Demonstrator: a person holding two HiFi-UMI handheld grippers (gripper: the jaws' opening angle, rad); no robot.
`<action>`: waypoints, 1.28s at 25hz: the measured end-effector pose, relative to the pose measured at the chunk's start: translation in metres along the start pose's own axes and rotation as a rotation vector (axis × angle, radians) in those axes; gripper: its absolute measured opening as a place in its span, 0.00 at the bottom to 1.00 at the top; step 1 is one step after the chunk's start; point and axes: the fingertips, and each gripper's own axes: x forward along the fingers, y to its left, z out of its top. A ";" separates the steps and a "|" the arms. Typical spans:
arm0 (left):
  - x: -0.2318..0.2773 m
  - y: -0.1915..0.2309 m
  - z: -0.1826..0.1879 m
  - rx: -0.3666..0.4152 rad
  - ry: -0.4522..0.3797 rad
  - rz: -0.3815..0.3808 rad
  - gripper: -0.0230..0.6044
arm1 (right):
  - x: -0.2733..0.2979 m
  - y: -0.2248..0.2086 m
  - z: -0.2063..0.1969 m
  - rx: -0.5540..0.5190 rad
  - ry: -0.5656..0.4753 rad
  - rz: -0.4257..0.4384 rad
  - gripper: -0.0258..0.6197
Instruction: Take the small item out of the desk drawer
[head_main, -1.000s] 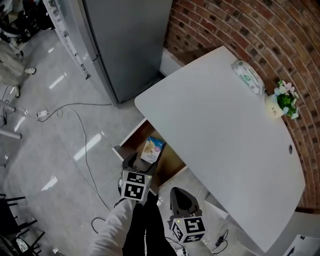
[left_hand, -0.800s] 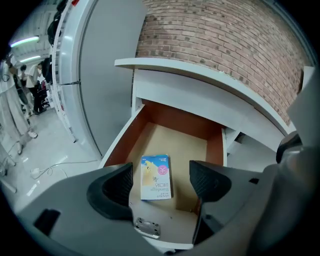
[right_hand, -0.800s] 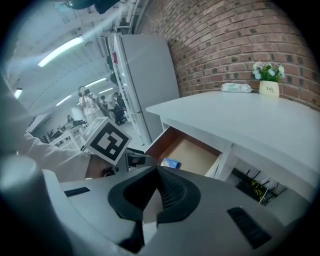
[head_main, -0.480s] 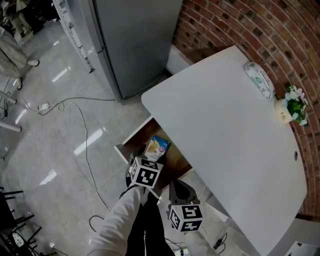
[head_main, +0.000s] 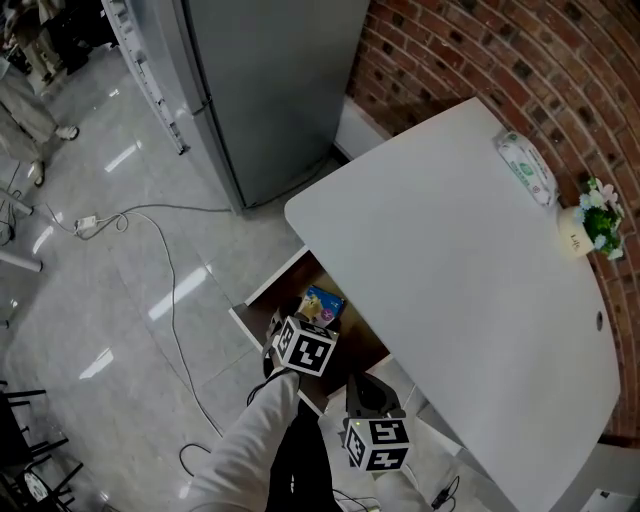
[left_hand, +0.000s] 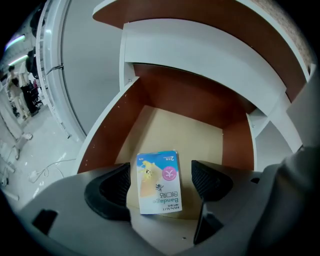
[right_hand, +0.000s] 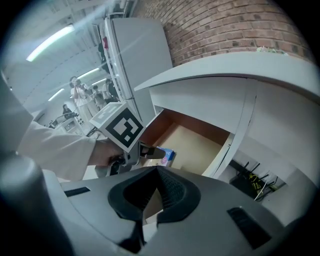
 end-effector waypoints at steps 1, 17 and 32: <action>0.004 0.002 -0.002 -0.004 0.007 -0.001 0.64 | 0.001 -0.001 -0.001 0.001 0.002 -0.002 0.08; 0.060 0.007 -0.025 -0.034 0.160 -0.035 0.65 | 0.025 -0.011 -0.002 0.015 0.046 -0.013 0.08; 0.072 0.009 -0.029 -0.058 0.186 -0.057 0.66 | 0.028 -0.019 -0.008 0.049 0.064 -0.025 0.08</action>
